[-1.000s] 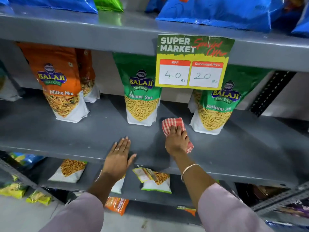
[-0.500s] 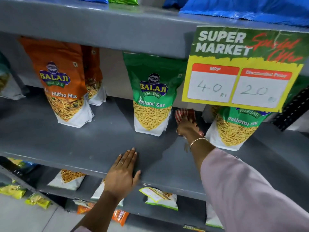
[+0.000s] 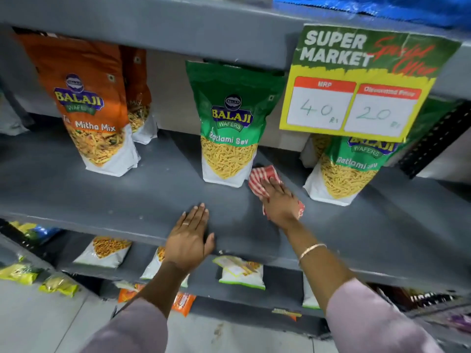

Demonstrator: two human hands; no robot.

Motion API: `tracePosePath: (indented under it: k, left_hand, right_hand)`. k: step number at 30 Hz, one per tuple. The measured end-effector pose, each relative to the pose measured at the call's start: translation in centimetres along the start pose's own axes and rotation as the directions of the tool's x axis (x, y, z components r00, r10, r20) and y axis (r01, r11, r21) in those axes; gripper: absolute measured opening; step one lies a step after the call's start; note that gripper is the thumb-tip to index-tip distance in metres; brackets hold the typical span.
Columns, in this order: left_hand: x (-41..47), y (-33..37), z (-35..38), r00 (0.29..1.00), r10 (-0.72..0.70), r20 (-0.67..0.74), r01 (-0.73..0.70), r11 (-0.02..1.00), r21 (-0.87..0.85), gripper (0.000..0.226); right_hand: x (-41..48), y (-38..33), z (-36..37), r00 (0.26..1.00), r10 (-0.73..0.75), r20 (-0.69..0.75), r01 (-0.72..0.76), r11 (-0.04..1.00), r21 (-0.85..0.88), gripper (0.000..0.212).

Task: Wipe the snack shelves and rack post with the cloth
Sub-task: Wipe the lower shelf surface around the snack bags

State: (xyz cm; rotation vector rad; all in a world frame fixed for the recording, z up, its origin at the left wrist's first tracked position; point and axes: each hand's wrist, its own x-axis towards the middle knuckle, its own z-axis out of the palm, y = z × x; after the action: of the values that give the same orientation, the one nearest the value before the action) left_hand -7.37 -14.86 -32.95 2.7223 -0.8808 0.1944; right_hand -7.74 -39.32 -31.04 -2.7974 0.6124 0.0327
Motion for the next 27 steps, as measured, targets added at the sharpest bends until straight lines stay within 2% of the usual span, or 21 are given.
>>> tracePosePath:
  k: [5, 7, 8, 9, 10, 11, 12, 13, 14, 15, 16, 17, 18, 20, 22, 24, 26, 27]
  left_hand:
    - [-0.2, 0.2, -0.5, 0.999, 0.013, 0.042, -0.012, 0.999, -0.031, 0.061]
    - [-0.4, -0.1, -0.3, 0.998, 0.03, 0.053, -0.031, 0.999, 0.02, 0.058]
    - [-0.4, -0.2, -0.1, 0.998, 0.034, 0.054, -0.036, 0.999, 0.035, 0.056]
    - [-0.4, -0.3, 0.1, 0.999, 0.034, 0.035, -0.035, 0.999, 0.03, 0.056]
    - [-0.4, -0.3, 0.2, 0.999, 0.027, 0.021, -0.027, 1.0, 0.016, 0.056]
    - [-0.4, -0.3, 0.3, 1.0, 0.022, 0.007, -0.022, 1.0, 0.006, 0.056]
    - [-0.3, -0.2, 0.3, 1.0, 0.024, 0.016, -0.024, 0.999, 0.023, 0.056]
    - [-0.4, -0.2, 0.4, 0.999, 0.023, 0.033, -0.025, 0.999, 0.046, 0.056]
    - [-0.4, -0.3, 0.5, 0.999, 0.026, 0.042, -0.028, 0.998, 0.062, 0.056]
    - [-0.3, -0.4, 0.6, 0.999, 0.025, 0.044, -0.028, 0.997, 0.065, 0.057]
    - [-0.3, -0.5, 0.6, 0.999, 0.023, 0.048, -0.026, 0.998, 0.062, 0.057]
    - [-0.3, -0.6, 0.6, 0.998, 0.024, 0.057, -0.028, 0.997, 0.068, 0.057]
    - [-0.3, -0.6, 0.6, 0.997, 0.026, 0.067, -0.031, 0.997, 0.075, 0.057]
    - [-0.3, -0.6, 0.6, 0.998, 0.034, 0.061, -0.038, 0.997, 0.064, 0.056]
    - [-0.4, -0.4, 0.2, 0.998, 0.04, 0.044, -0.04, 0.999, 0.001, 0.055]
    - [-0.5, -0.4, 0.0, 0.998, 0.047, 0.029, -0.047, 0.999, -0.012, 0.055]
    - [-0.7, -0.4, -0.2, 0.999, 0.04, 0.034, -0.038, 0.999, -0.032, 0.055]
    - [-0.7, -0.3, -0.2, 0.999, 0.035, 0.037, -0.033, 0.998, -0.055, 0.057]
  right_hand:
    - [-10.5, -1.8, 1.0, 0.977, -0.169, -0.134, 0.174, 0.985, 0.024, 0.046]
    - [-13.4, -1.8, 0.4, 0.979, -0.196, -0.059, 0.202, 0.972, 0.117, 0.041]
    - [-14.2, -1.6, -0.5, 0.98, -0.192, 0.049, 0.174, 0.951, 0.255, 0.036]
    - [-14.6, -1.2, -1.9, 0.963, -0.223, 0.149, 0.13, 0.873, 0.47, 0.031]
    - [-14.9, -0.9, -3.5, 0.943, -0.278, 0.183, 0.074, 0.712, 0.698, 0.029]
    - [-14.8, -0.3, -4.9, 0.942, -0.304, 0.146, 0.041, 0.533, 0.845, 0.031]
    - [-14.5, 0.3, -6.0, 0.962, -0.259, 0.085, 0.042, 0.45, 0.892, 0.036]
    - [-14.0, 1.1, -6.5, 0.991, -0.126, 0.041, 0.031, 0.523, 0.852, 0.042]
    - [-13.3, 1.7, -6.2, 0.998, 0.065, 0.002, -0.047, 0.712, 0.701, 0.048]
    - [-12.6, 1.8, -5.6, 0.973, 0.229, 0.004, -0.208, 0.876, 0.435, 0.049]
    - [-12.1, 1.7, -4.4, 0.936, 0.351, 0.04, -0.352, 0.923, 0.152, 0.05]
    - [-12.1, 1.0, -2.9, 0.918, 0.395, 0.032, -0.393, 0.918, -0.043, 0.05]
    - [-12.2, -0.2, -1.6, 0.933, 0.358, 0.022, -0.352, 0.926, -0.136, 0.049]
    - [-12.9, -2.6, 0.3, 0.996, 0.094, -0.006, -0.094, 0.991, -0.096, 0.048]
    - [-14.0, -3.5, 0.7, 0.987, -0.16, 0.021, 0.159, 0.986, 0.056, 0.051]
    - [-14.7, -1.9, -0.8, 0.975, -0.193, 0.108, 0.172, 0.969, 0.178, 0.046]
    - [-15.3, 1.1, -2.3, 0.986, -0.097, 0.133, 0.067, 0.976, 0.209, 0.046]
    - [-15.7, 2.8, -3.1, 0.994, 0.002, 0.105, -0.024, 0.978, 0.208, 0.045]
